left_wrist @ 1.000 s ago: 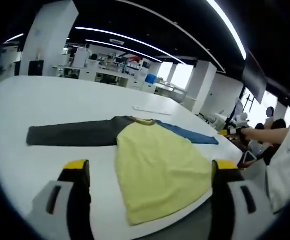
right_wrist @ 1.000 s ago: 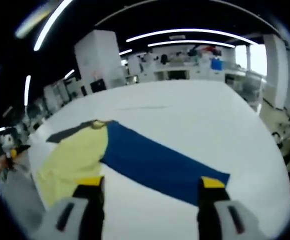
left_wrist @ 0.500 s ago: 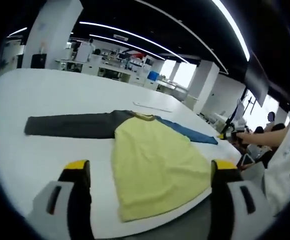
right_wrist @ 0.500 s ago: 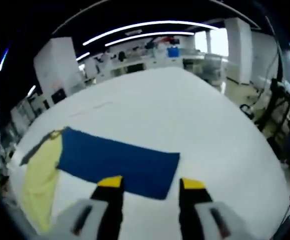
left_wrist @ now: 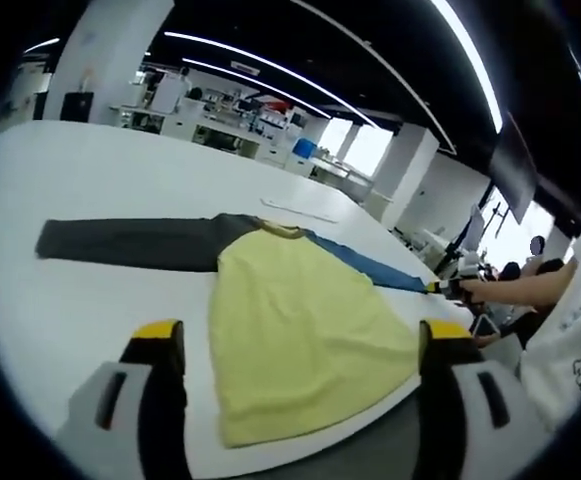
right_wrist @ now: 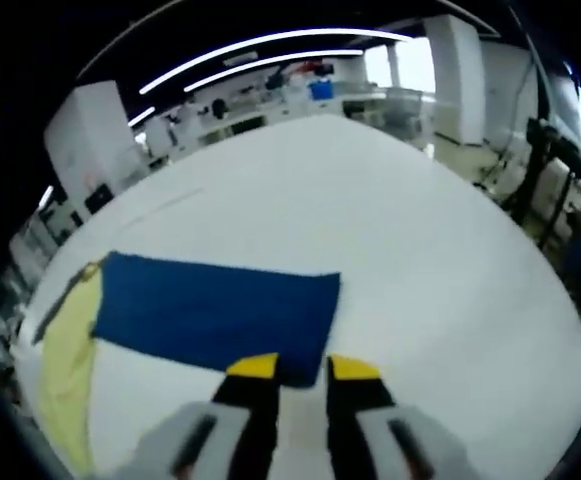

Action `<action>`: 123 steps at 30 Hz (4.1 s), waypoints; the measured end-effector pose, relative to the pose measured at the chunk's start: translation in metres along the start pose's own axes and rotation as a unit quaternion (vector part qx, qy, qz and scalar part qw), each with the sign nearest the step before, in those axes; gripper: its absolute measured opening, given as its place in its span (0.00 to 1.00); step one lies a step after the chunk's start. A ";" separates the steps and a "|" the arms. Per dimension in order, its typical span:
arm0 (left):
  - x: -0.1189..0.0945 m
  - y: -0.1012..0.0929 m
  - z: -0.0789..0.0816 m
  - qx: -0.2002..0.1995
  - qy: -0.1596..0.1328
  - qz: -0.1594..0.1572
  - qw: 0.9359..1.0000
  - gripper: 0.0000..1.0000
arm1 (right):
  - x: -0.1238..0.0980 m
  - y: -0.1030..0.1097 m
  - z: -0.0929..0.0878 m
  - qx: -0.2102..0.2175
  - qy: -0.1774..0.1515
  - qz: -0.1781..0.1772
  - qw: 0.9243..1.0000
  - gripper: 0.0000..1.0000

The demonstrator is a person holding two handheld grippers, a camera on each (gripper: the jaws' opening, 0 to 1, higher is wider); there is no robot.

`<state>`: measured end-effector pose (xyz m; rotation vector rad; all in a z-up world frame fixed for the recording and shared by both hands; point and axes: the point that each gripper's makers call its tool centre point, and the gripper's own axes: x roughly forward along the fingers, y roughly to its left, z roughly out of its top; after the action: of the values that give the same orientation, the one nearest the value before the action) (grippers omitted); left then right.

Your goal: Fold the garment on the visible template until the final outline fits inside the template.

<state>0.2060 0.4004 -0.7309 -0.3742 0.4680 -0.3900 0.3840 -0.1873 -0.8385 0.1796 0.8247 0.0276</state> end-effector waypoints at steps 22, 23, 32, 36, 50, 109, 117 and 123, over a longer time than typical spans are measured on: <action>-0.005 -0.004 -0.007 0.034 0.034 -0.023 0.999 0.94 | -0.032 0.113 0.052 -0.089 -0.045 0.101 0.990 0.00; -0.005 -0.004 -0.006 0.036 0.035 -0.024 0.998 0.93 | -0.032 0.126 0.053 -0.101 -0.041 0.109 0.988 0.00; -0.007 0.016 0.004 0.067 0.058 -0.060 0.994 0.94 | -0.022 0.205 0.072 -0.109 -0.049 0.141 0.983 0.00; -0.008 0.035 0.002 0.087 0.075 -0.071 0.991 0.93 | -0.014 0.243 0.068 -0.111 -0.047 0.154 0.981 0.00; 0.006 0.056 0.006 0.109 0.092 -0.115 0.983 0.93 | 0.001 0.372 0.053 -0.087 -0.046 0.208 0.973 0.00; 0.024 0.083 -0.006 0.036 0.067 -0.112 0.991 0.91 | 0.065 0.572 -0.029 -0.208 0.030 0.312 0.927 0.25; 0.022 0.083 0.002 0.037 0.063 -0.116 0.991 0.92 | 0.053 0.556 -0.029 -0.226 0.015 0.320 0.920 0.85; 0.024 0.088 0.006 0.046 0.066 -0.115 0.990 0.91 | 0.045 0.539 -0.025 -0.222 0.001 0.324 0.920 0.99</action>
<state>0.2526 0.4671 -0.7723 -0.3143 0.5354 -0.6618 0.4205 0.3516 -0.7960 0.0152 0.7117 0.8339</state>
